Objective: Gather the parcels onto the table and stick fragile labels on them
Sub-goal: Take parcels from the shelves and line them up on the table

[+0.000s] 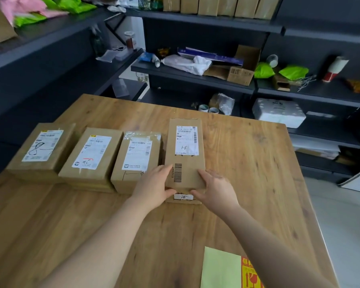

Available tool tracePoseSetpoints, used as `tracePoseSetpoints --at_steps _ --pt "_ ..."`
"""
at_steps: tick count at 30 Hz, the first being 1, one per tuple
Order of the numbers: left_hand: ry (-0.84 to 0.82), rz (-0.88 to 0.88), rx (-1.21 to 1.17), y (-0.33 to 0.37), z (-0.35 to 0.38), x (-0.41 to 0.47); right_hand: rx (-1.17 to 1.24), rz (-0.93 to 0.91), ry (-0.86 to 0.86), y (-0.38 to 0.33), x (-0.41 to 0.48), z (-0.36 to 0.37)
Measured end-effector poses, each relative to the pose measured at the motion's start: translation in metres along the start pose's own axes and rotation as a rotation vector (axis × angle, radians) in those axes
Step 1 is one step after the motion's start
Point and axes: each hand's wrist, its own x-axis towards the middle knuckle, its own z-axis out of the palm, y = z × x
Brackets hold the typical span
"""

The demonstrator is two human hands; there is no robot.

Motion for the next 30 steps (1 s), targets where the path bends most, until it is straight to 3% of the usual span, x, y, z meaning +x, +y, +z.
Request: tracePoseSetpoints --at_steps 4,12,21,30 --pt "0.074 0.001 0.046 -0.001 -0.007 -0.011 -0.077 -0.061 0.044 -0.009 -0.004 -0.004" --pt "0.438 -0.012 0.145 -0.018 -0.048 -0.072 -0.081 -0.365 0.282 -0.072 -0.004 -0.016" --pt "0.619 -0.265 0.231 -0.071 -0.101 -0.207 0.000 -0.693 0.235 -0.207 -0.040 -0.011" --pt "0.729 -0.590 0.353 -0.130 -0.135 -0.409 0.122 -1.046 0.194 -0.373 -0.140 0.029"
